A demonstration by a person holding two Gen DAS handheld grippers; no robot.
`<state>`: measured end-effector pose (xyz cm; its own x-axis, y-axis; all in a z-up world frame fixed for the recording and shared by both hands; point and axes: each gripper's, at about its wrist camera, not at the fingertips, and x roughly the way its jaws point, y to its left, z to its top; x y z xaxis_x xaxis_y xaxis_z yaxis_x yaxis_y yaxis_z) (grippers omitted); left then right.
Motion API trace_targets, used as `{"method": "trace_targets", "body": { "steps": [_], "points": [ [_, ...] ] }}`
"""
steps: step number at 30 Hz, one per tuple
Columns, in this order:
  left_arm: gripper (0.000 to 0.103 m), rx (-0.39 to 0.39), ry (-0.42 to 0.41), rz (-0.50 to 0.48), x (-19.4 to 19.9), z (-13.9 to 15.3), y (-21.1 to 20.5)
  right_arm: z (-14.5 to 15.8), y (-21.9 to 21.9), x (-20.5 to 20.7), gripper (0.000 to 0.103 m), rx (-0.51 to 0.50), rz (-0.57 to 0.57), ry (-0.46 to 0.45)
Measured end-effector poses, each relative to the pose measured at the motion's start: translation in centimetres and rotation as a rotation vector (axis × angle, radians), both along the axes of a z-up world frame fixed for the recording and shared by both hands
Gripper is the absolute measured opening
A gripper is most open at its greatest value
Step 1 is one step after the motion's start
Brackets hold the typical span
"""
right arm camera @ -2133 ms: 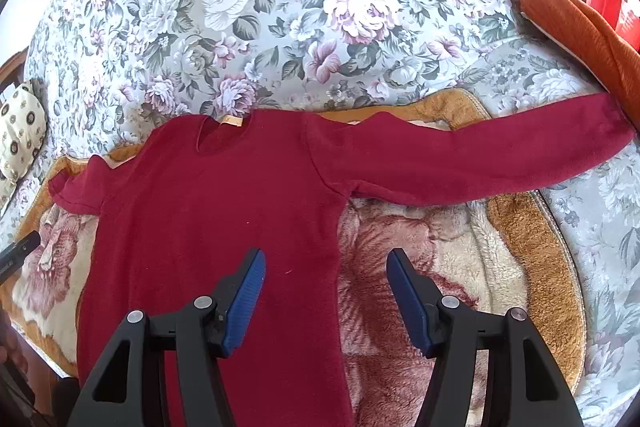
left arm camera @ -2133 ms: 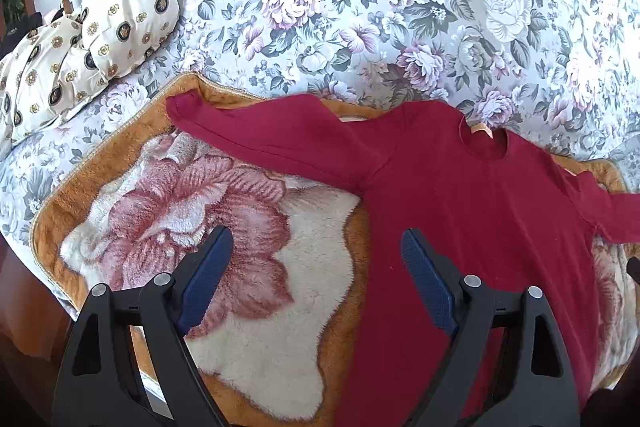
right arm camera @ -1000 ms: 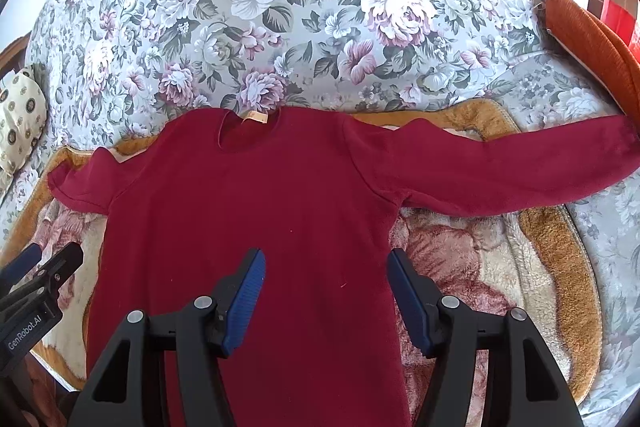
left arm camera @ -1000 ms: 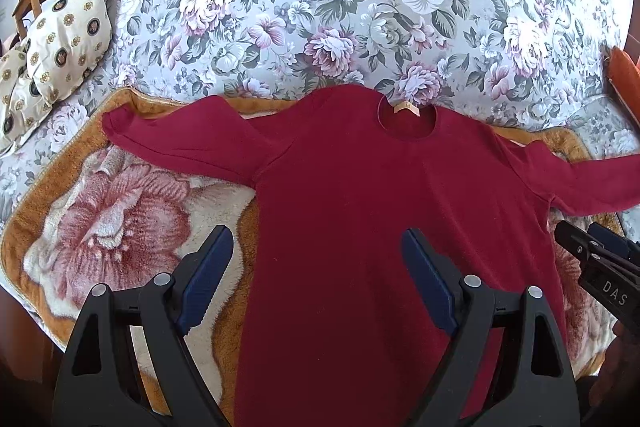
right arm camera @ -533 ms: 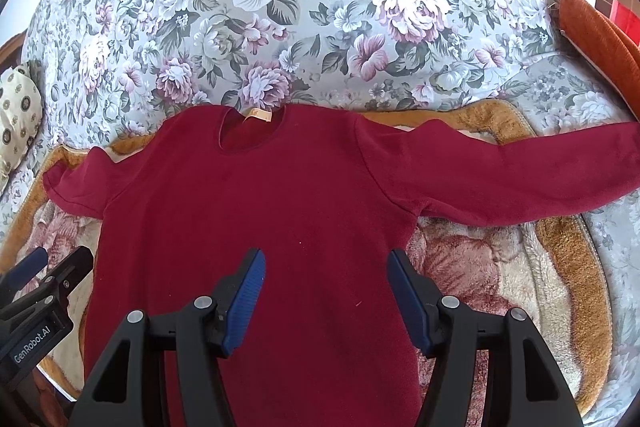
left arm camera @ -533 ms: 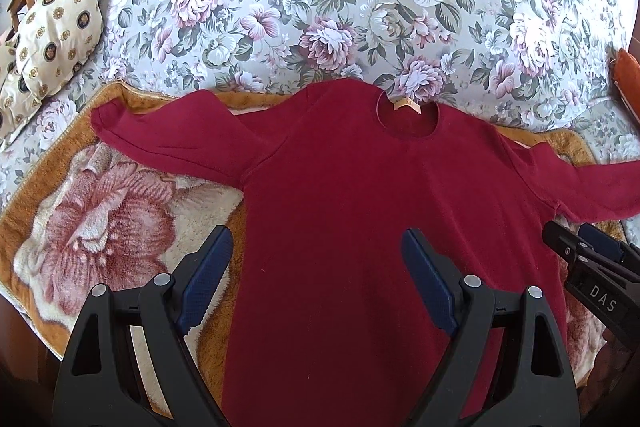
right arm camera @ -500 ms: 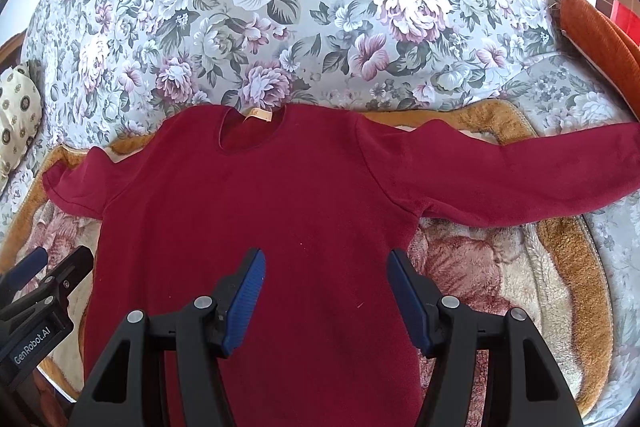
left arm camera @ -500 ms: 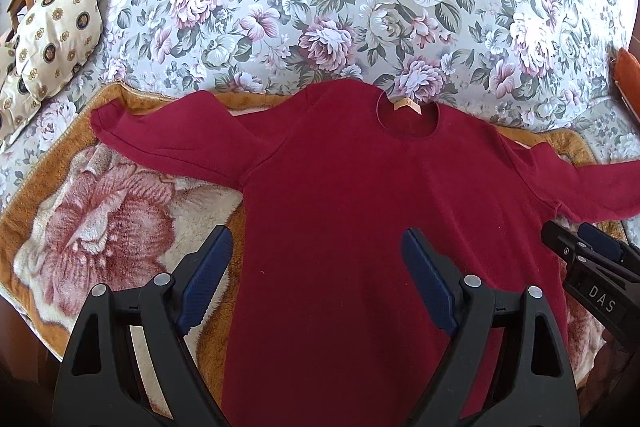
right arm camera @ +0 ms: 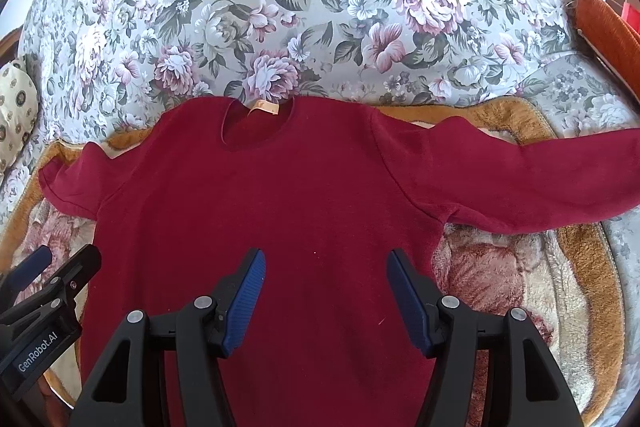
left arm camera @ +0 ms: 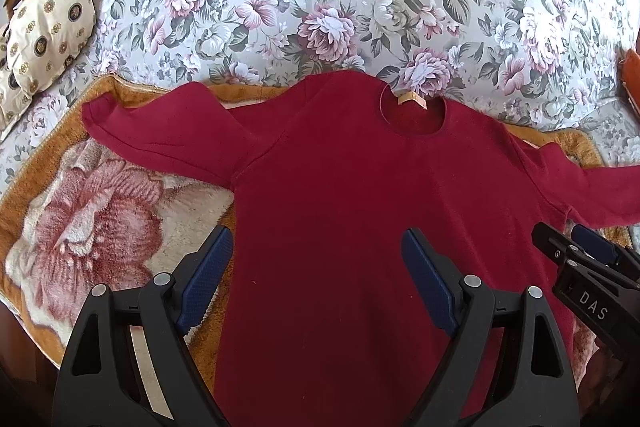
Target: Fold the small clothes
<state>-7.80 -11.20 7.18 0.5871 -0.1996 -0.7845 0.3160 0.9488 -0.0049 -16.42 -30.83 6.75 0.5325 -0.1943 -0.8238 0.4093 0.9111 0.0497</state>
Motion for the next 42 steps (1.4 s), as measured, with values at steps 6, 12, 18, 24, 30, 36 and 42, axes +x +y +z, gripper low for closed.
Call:
{"method": "trace_targets", "body": {
  "steps": [6, 12, 18, 24, 30, 36, 42],
  "points": [
    [0.086, 0.009, 0.0, 0.001, 0.4, -0.5, -0.1, -0.4, -0.1, 0.6, 0.061, 0.005, -0.002, 0.009],
    [0.086, 0.007, 0.009, 0.01, 0.9, -0.8, 0.1, -0.9, 0.0, 1.0, 0.061, 0.009, 0.003, 0.017],
    [0.086, 0.008, 0.014, 0.014, 1.4, -1.2, 0.2, -1.0, 0.1, 1.4, 0.061, 0.012, 0.007, 0.017],
    [0.086, 0.007, 0.018, 0.019, 1.8, -1.3, 0.3, -1.2, 0.5, 2.2, 0.061, 0.009, 0.013, 0.019],
    [0.086, 0.004, 0.021, 0.03, 2.3, -1.5, 0.7, -1.7, 1.0, 2.7, 0.061, 0.013, 0.024, 0.026],
    [0.086, 0.002, 0.026, 0.039, 2.8, -1.6, 1.0, -1.9, 1.6, 3.4, 0.061, 0.009, 0.037, 0.03],
    [0.086, 0.006, 0.029, 0.038, 3.0, -1.9, 1.0, -2.3, 1.8, 3.9, 0.061, 0.013, 0.04, 0.034]
  ]
}}
